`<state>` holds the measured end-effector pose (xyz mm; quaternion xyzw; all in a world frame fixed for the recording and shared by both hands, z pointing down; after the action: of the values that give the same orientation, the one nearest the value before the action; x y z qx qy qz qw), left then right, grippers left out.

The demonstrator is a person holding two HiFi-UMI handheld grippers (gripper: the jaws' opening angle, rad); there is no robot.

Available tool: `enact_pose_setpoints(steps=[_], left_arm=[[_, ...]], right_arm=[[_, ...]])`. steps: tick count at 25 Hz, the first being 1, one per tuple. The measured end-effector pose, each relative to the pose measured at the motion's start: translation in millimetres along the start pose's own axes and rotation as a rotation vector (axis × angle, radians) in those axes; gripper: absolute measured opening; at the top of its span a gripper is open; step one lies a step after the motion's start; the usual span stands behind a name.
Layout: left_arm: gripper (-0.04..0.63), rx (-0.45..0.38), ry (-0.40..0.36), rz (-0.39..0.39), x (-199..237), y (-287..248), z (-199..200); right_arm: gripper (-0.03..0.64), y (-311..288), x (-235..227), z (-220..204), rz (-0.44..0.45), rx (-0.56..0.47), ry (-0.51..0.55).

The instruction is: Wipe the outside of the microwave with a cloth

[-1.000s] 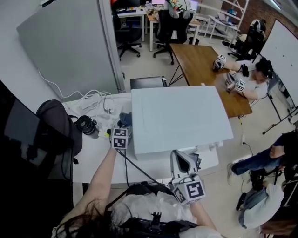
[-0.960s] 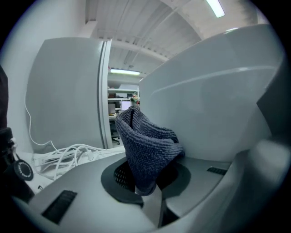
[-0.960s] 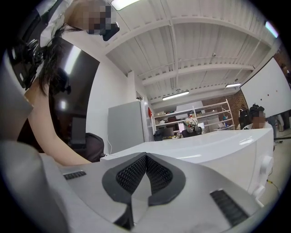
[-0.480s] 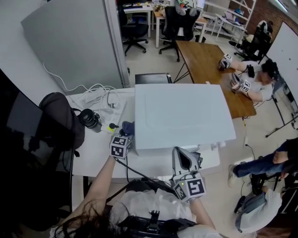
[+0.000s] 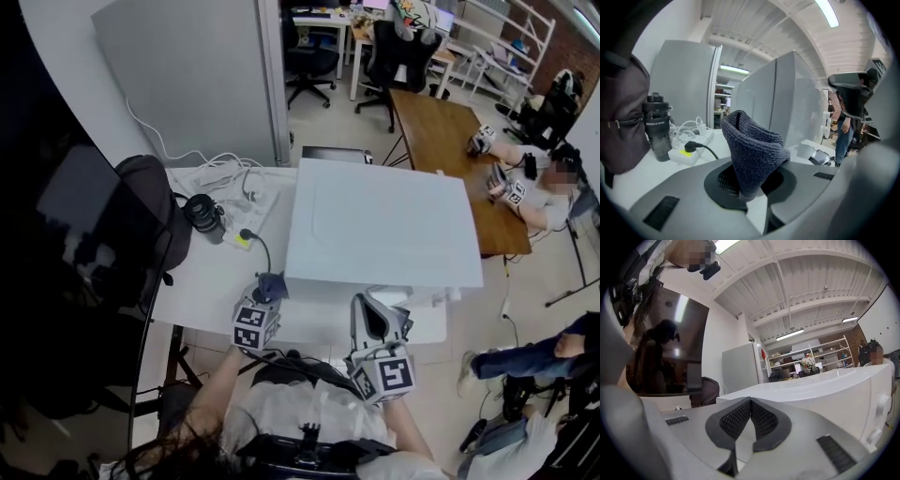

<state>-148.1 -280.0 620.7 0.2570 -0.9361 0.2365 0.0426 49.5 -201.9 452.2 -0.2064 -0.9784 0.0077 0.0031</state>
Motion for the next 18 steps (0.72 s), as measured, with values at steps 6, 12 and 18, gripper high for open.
enact_pose_setpoints(steps=[6,12,18], left_arm=[[0.048,-0.072,0.021,0.094,-16,35,1],[0.048,-0.228,0.085,0.157,-62,96,25],[0.048,-0.282,0.128,0.089,-116,138,28]], right_arm=[[0.015,21,-5,-2,0.032,-0.005,-0.020],[0.015,46,-19,-18,0.020,0.025,-0.035],[0.015,85,-27,-21,-0.055,0.039,-0.071]])
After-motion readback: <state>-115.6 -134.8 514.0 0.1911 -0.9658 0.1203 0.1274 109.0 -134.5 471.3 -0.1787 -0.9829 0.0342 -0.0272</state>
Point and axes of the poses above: the fingertips, and each gripper's own axes: y backward along the fingers, x to its left, z out of its top, the point moved 3 cm from there along y, backward along the fingers, and after that the axes turned 8 degrees about y, right-handed, at the moved point
